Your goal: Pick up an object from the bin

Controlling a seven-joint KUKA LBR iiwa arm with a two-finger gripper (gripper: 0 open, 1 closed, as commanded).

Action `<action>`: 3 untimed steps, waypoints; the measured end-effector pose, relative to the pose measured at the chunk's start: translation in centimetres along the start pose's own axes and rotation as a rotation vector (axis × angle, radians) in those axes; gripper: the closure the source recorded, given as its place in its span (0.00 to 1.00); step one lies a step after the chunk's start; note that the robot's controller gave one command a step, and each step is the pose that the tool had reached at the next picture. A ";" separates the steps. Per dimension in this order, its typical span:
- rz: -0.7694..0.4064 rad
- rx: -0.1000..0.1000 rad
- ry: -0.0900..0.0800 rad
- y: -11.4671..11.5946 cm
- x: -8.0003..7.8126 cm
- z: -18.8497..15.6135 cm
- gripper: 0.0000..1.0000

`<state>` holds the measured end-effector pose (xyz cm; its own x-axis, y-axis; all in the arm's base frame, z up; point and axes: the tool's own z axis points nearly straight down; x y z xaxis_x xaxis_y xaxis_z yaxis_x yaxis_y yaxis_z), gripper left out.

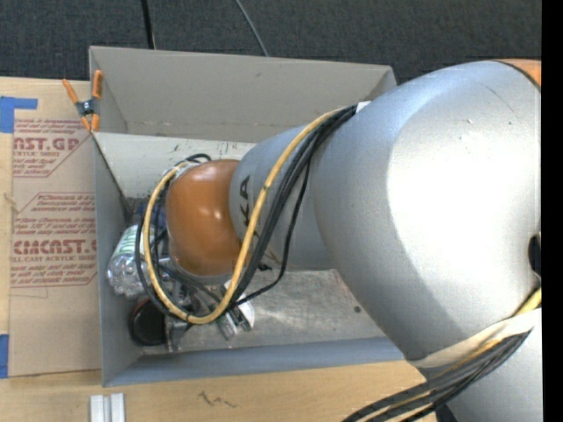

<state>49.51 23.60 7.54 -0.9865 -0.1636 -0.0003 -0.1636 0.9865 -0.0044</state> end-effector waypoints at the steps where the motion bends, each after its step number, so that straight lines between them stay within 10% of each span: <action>1: 0.000 0.000 0.000 0.0 0.0 0.0 1.00; 3: 0.073 -0.015 -0.004 -2.0 -1.0 0.0 1.00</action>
Offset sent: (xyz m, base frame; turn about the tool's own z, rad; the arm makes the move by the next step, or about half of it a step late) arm 0.0109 -0.0305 -0.0054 0.0775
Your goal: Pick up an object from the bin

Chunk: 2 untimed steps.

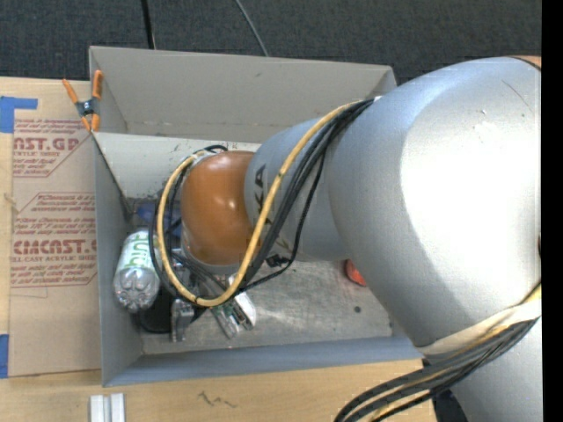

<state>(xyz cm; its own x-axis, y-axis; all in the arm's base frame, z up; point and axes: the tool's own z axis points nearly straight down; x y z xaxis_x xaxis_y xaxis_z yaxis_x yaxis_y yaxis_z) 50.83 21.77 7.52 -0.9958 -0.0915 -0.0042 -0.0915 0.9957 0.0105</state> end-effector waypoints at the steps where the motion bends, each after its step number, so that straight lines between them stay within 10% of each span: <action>1: 0.024 0.013 -0.002 1.5 -0.3 0.0 1.00; 2: 0.051 0.014 0.012 1.6 0.5 -4.3 1.00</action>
Offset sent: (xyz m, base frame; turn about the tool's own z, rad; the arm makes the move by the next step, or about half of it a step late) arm -0.0065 0.0048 0.1319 0.0911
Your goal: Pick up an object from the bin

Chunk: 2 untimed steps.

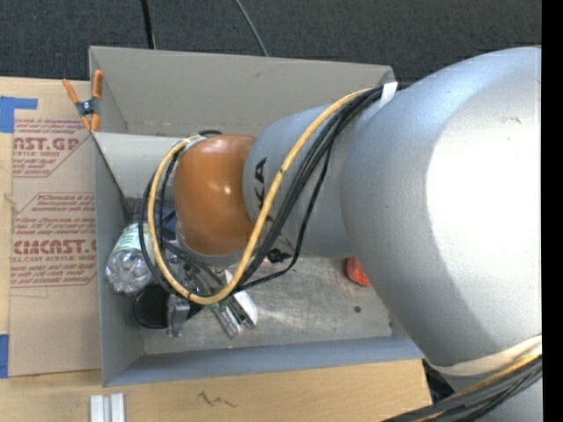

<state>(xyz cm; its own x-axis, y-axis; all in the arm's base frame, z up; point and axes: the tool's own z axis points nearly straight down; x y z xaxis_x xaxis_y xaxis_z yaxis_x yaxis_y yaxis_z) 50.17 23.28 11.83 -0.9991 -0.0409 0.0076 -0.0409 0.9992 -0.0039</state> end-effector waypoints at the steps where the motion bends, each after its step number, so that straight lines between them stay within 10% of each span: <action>1: 0.092 -0.010 -0.019 -0.5 -2.5 -1.9 1.00; 2: 0.150 -0.005 -0.009 -1.5 -0.3 4.3 1.00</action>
Offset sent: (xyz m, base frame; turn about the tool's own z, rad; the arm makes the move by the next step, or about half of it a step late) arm -0.0008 -0.0172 -0.0483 0.1554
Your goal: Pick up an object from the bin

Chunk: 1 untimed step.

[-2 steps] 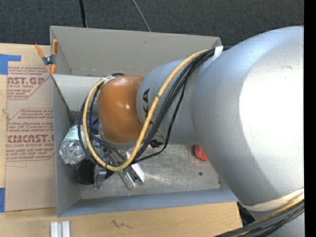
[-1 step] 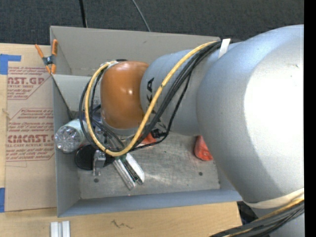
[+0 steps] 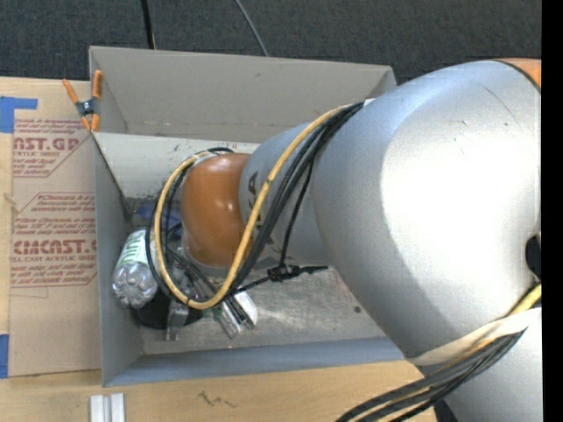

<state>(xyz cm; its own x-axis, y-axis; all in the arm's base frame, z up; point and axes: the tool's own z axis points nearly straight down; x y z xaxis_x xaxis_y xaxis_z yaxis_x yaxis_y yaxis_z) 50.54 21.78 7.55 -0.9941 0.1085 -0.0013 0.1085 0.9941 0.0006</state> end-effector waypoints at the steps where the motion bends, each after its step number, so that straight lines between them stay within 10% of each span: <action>1: 0.003 -0.002 -0.002 0.2 -0.3 -0.7 1.00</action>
Offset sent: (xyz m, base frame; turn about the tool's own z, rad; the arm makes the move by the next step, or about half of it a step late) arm 0.0328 0.0126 -0.0055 0.0033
